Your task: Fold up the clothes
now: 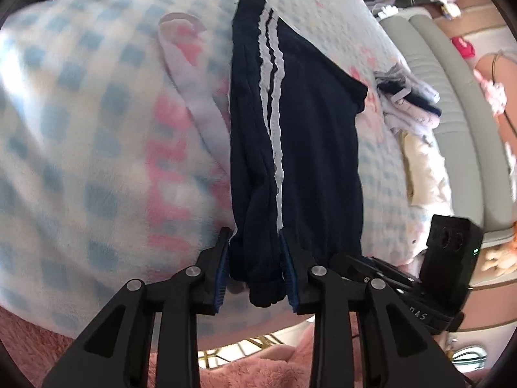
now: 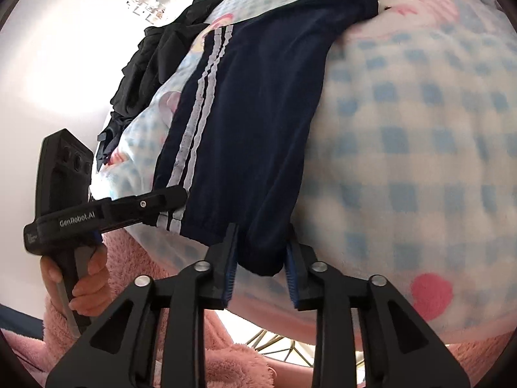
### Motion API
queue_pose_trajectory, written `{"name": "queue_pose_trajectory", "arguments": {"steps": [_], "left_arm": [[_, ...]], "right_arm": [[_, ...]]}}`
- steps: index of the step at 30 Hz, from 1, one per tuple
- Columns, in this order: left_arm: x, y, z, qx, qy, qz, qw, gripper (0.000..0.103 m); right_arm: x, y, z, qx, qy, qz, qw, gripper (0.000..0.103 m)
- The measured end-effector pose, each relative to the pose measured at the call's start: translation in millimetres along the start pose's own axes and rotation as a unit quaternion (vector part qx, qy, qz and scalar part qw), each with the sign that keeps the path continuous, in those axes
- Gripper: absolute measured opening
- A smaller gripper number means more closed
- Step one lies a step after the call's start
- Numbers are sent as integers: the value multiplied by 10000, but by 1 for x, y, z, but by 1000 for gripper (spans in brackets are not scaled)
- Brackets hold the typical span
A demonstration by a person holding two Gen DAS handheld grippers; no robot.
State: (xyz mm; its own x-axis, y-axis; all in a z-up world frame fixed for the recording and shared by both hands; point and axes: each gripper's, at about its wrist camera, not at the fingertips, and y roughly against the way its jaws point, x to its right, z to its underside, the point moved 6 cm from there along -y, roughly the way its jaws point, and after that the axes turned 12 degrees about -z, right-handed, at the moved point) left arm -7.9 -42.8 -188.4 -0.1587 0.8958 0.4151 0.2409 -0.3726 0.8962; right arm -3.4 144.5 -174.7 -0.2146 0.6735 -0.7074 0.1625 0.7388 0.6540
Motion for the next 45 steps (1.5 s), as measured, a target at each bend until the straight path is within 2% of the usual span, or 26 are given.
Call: {"name": "queue_pose_trajectory", "arguments": {"steps": [4,9,11,13,16,18,22,26,29,33,36,38,40,41,43,45], "left_arm": [[2,19,-21,476,-228,-242,9983,42],[16,8,-48,703,-653,-648,9933,44],[15,-1,-52,666,-830,-1068,9886,44],[14,-11,-56,617,-1003,-1514,9814,44],[16,-3,-63,653,-1251,-1698,9753,44],[15,7,-72,752,-1425,-1922,9680,44],[16,16,-96,835,-1250,-1341,9795,44],[23,6,-111,916,-1182,-1173,9818,44],[25,-8,-116,861,-1057,-953,9861,44],[16,-19,-116,758,-1077,-1332,9823,44],[8,-6,-123,871,-1107,-1499,9786,44],[5,2,-131,957,-1058,-1326,9808,44],[6,5,-143,994,-864,-805,9880,44],[7,5,-150,1047,-811,-712,9886,44],[9,3,-164,1172,-737,-639,9883,44],[10,-7,-180,1188,-650,-768,9878,44]], "right_arm": [[-11,20,-12,177,175,-58,9997,36],[-13,33,-39,449,508,523,9963,43],[-5,29,-47,489,464,656,9956,43],[4,16,-50,354,416,711,9960,43],[24,0,-43,-136,145,664,9976,43],[26,4,-42,-150,245,760,9967,40],[15,18,-56,18,515,915,9945,42],[2,19,-99,433,820,1092,9897,43],[9,5,-129,571,745,1197,9884,42],[36,-7,-144,337,565,1598,9850,42],[60,8,-141,371,95,1427,9890,42],[72,23,-141,446,16,1535,9871,42],[72,31,-144,527,69,1570,9862,42],[68,33,-148,603,92,1524,9864,42],[59,35,-157,759,148,1427,9867,42],[54,30,-171,880,214,1395,9861,43]]}}
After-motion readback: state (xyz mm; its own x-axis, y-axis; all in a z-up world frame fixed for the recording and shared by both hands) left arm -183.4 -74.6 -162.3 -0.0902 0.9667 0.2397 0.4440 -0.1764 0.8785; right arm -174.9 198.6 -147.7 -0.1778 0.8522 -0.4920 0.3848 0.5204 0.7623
